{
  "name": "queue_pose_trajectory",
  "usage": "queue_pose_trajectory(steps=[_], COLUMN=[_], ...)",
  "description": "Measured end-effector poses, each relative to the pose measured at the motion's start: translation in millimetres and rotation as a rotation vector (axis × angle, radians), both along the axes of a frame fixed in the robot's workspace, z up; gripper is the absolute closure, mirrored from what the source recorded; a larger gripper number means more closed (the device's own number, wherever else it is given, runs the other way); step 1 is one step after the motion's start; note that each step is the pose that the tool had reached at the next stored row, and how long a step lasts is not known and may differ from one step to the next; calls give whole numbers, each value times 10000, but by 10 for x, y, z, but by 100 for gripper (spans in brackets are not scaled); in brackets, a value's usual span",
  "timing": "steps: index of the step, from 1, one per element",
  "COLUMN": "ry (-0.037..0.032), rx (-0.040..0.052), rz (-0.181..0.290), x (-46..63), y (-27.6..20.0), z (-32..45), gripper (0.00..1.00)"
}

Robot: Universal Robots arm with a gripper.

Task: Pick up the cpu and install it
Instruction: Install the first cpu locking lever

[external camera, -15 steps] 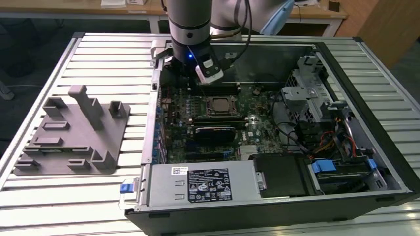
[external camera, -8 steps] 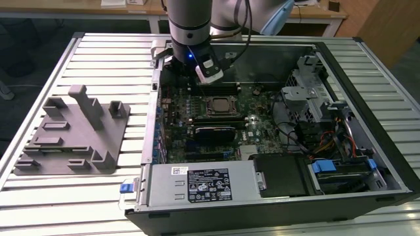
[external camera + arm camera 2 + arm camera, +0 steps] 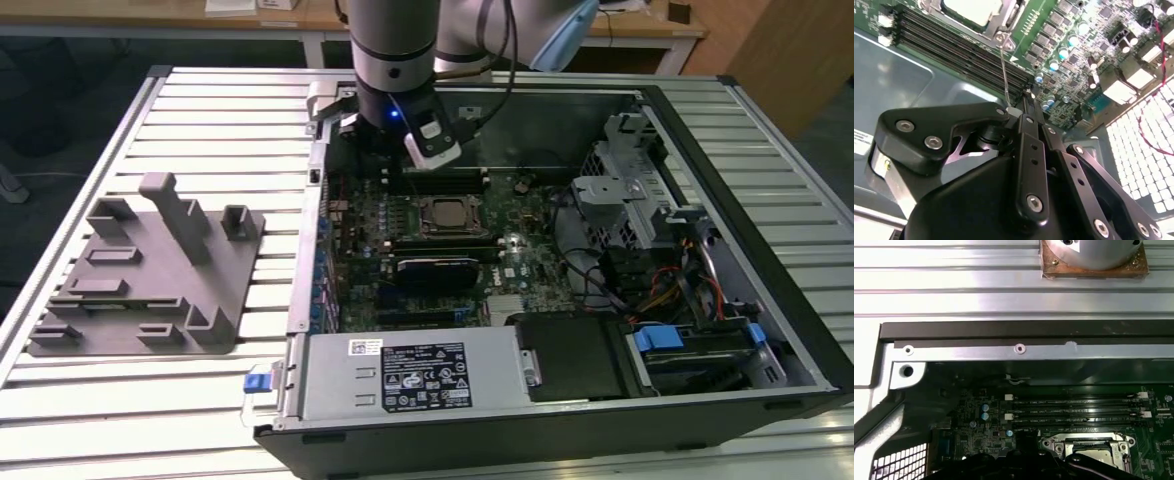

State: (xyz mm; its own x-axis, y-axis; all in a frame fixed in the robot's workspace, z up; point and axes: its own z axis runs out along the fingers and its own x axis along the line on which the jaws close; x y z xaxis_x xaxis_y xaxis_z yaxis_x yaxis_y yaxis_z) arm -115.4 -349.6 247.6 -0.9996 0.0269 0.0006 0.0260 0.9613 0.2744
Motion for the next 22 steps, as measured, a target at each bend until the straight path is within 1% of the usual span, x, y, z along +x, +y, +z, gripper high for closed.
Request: queue_pose_trajectory(steps=[7,12,22], ry=[54,66,66], rx=[-22,-82,-93], rz=[1,0,0], x=[122,181,194], y=[0,0,0], z=[-2,-2,-2], gripper=[89,89,89])
